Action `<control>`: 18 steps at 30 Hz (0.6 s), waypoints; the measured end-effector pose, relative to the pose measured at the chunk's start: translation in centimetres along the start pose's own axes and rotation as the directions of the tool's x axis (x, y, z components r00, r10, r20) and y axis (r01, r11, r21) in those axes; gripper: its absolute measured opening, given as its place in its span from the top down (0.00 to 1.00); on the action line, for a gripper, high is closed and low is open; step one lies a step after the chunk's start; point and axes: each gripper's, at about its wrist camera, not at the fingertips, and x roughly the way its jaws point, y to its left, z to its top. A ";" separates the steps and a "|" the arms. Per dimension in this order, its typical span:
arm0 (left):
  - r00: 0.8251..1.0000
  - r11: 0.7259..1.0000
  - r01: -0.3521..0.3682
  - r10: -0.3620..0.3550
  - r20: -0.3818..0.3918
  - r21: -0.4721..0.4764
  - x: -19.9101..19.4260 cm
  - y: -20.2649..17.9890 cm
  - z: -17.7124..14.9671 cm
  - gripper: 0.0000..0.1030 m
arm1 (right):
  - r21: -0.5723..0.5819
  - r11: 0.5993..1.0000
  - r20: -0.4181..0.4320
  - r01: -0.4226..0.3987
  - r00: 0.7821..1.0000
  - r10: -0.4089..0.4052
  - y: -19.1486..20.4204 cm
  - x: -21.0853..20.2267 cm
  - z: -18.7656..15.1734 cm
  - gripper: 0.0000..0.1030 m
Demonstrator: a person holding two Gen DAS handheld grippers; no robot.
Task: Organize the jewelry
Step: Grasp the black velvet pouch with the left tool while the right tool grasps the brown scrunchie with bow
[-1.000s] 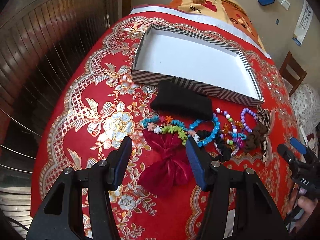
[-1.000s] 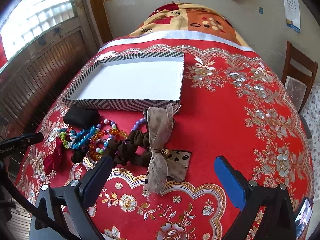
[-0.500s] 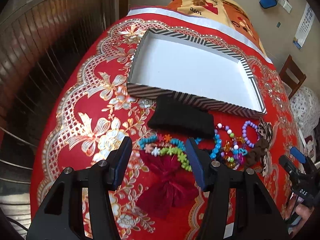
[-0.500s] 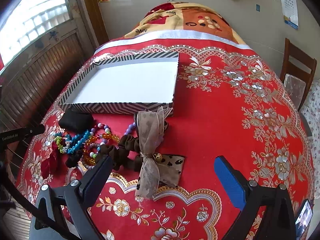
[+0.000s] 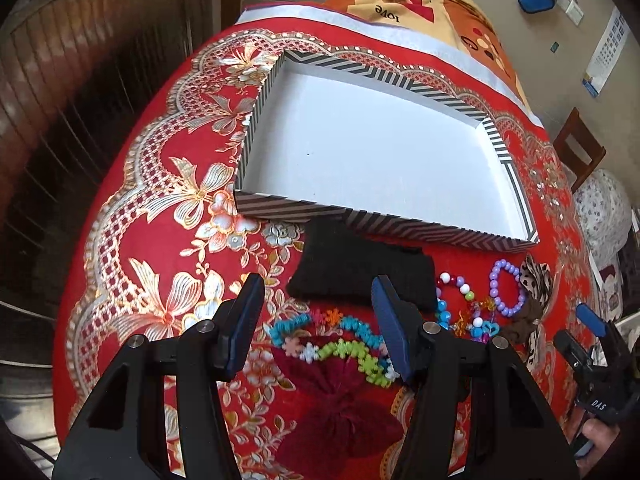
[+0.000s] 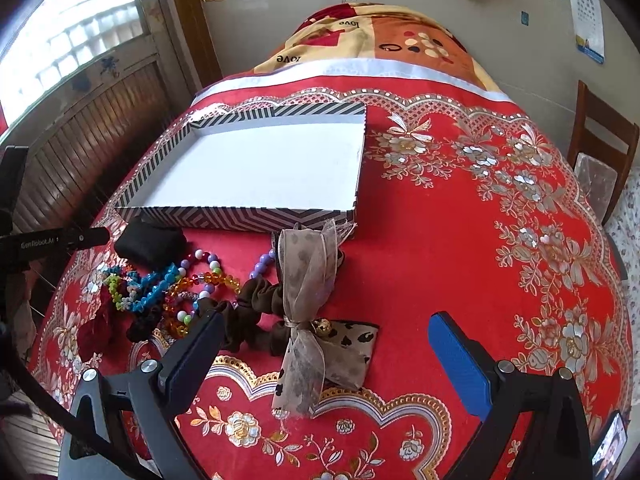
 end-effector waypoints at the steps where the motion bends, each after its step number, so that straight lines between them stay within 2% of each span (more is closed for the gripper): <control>1: 1.000 1.000 0.004 -0.004 -0.005 0.004 0.2 0.1 0.1 0.46 | 0.003 1.000 -0.001 0.000 1.000 0.000 0.0 0.1 0.0 0.02; 4: 1.000 1.000 0.012 -0.012 -0.017 0.012 0.8 0.3 0.6 0.46 | 0.011 1.000 -0.003 -0.003 1.000 0.003 0.0 0.4 0.1 0.03; 9: 0.997 0.998 0.067 -0.067 -0.041 0.011 1.7 0.8 1.3 0.45 | -0.002 1.000 -0.010 -0.007 1.000 0.007 0.3 1.0 0.3 0.05; 11: 0.994 0.995 0.100 -0.099 -0.052 0.026 2.2 0.7 1.6 0.40 | -0.016 1.000 -0.016 -0.014 1.000 0.014 0.4 1.3 0.3 0.10; 13: 0.991 0.991 0.124 -0.121 -0.060 0.043 2.6 0.6 1.8 0.39 | -0.028 1.000 -0.024 -0.013 1.000 0.012 0.5 1.7 0.3 0.12; 16: 0.987 0.989 0.141 -0.137 -0.086 0.045 3.7 0.4 2.2 0.39 | -0.018 1.000 -0.034 -0.021 0.999 0.021 0.2 2.3 0.3 0.21; 18: 0.984 0.988 0.149 -0.144 -0.104 0.042 4.3 0.4 2.3 0.39 | -0.004 0.999 -0.038 -0.035 0.999 0.035 0.0 2.7 0.4 0.22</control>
